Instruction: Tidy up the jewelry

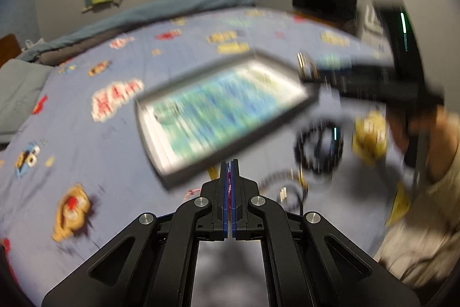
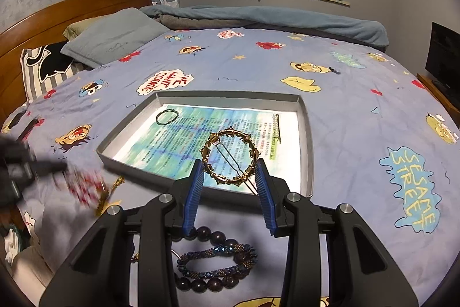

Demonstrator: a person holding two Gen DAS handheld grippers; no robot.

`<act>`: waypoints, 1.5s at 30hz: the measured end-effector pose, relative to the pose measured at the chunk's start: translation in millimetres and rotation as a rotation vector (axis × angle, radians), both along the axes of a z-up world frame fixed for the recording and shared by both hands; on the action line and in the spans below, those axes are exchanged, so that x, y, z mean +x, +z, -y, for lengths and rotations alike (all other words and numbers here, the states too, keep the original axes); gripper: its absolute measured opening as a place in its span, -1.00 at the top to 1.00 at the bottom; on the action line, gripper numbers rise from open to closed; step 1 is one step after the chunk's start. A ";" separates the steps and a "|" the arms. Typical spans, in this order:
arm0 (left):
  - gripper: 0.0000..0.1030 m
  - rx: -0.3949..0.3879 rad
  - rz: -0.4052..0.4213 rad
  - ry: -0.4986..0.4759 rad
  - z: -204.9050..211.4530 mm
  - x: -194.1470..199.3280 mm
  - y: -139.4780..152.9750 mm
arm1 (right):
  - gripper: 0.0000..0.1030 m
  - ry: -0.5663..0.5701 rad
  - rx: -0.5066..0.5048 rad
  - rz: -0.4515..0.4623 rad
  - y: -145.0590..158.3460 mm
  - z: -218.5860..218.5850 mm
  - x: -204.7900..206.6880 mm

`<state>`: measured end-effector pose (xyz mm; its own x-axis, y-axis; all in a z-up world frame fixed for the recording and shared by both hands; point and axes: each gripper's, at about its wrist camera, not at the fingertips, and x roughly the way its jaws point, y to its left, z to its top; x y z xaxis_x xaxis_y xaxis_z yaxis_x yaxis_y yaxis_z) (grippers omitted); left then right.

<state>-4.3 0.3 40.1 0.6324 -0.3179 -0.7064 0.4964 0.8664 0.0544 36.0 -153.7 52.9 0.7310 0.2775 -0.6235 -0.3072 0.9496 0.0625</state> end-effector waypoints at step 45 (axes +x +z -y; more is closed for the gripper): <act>0.94 -0.135 0.101 0.166 -37.0 46.5 71.5 | 0.28 -0.044 -0.024 0.029 17.4 3.9 17.4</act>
